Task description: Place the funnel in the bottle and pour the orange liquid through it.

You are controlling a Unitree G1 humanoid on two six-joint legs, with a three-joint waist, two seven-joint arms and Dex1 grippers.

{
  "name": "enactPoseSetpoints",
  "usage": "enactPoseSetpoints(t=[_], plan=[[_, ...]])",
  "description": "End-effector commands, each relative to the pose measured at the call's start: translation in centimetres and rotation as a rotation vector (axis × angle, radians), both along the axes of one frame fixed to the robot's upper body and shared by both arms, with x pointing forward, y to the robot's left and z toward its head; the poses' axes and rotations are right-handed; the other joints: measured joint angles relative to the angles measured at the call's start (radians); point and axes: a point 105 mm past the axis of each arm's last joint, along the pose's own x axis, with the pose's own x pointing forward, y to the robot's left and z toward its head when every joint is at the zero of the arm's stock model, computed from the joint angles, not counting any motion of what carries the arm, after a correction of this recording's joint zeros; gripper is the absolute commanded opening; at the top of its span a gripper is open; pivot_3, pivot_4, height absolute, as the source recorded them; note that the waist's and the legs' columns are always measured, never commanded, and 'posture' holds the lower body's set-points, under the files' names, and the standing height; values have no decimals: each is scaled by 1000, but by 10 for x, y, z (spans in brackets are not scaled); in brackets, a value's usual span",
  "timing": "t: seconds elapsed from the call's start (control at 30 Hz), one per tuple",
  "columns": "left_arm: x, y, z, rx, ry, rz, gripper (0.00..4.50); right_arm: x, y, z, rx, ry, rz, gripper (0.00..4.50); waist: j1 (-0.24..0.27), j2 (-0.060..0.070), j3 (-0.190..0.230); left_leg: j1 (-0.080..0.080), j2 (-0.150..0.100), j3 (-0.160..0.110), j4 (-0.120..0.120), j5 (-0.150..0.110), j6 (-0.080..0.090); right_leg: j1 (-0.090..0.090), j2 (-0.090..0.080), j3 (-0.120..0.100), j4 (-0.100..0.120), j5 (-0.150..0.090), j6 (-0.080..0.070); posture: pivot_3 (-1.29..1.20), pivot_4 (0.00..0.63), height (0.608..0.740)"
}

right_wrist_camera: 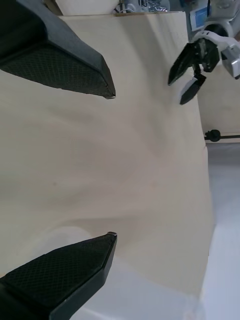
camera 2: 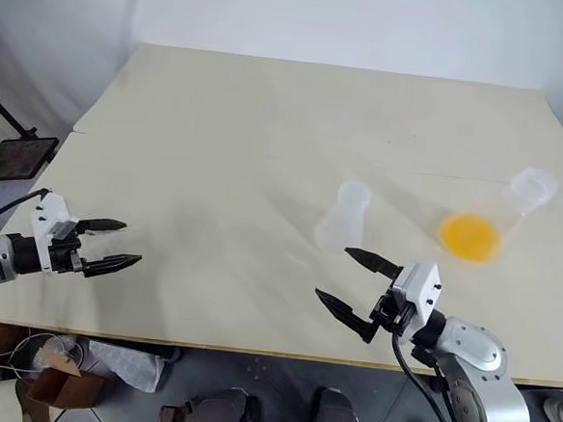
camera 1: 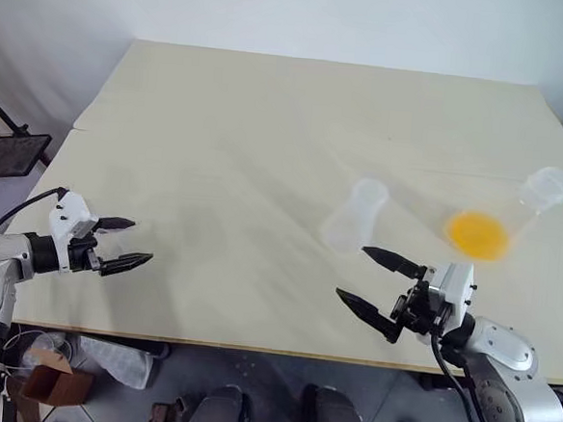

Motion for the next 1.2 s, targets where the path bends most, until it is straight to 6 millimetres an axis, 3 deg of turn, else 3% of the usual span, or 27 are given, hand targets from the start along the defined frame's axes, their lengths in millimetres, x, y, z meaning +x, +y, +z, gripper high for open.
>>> enactPoseSetpoints(t=[0.03, 0.23, 0.43, 0.73, 1.0, 1.2], plan=[[-10, 4, 27, -7, -82, -14, 4494, -2, 1, 10, 16, -46, 3, 4500, -1, 0, 0, 0, 0, 0, 0, 0, 0, 0, 0, 0, 0, 0, 0, 0, 150, 740], [-30, 36, 45, 2, -128, 99, 4494, -2, 0, 10, 16, -46, 4, 4500, -5, 0, 0, 0, 2, 0, 0, -1, -1, 0, 0, 0, -1, 0, -1, 0, 150, 740], [-70, 25, 22, -11, 31, 54, 4494, 2, 2, 10, 16, -47, 19, 4500, -3, 1, 1, 0, 3, 0, -1, -2, -2, 0, -3, 2, -4, 0, -1, 0, 150, 740], [-31, 12, 12, -54, -105, 206, 4494, 9, 5, 13, 8, -53, 55, 4500, 21, 2, 1, 1, 3, 0, 0, -2, -2, 1, -3, 2, -3, -1, -1, 0, 150, 740], [-10, 22, 0, -38, -94, 288, 4494, 9, 1, 15, 4, -62, 35, 4500, 11, 2, 1, 1, 3, 1, -1, -2, -3, 0, 1, 0, -2, -1, -1, 0, 150, 740], [-8, 24, -3, -45, -72, 281, 4494, 9, -2, 16, 3, -67, 13, 4500, 8, 2, 1, 1, 3, 1, -1, -2, -3, 0, 1, 0, -1, -1, -1, 0, 150, 740]])
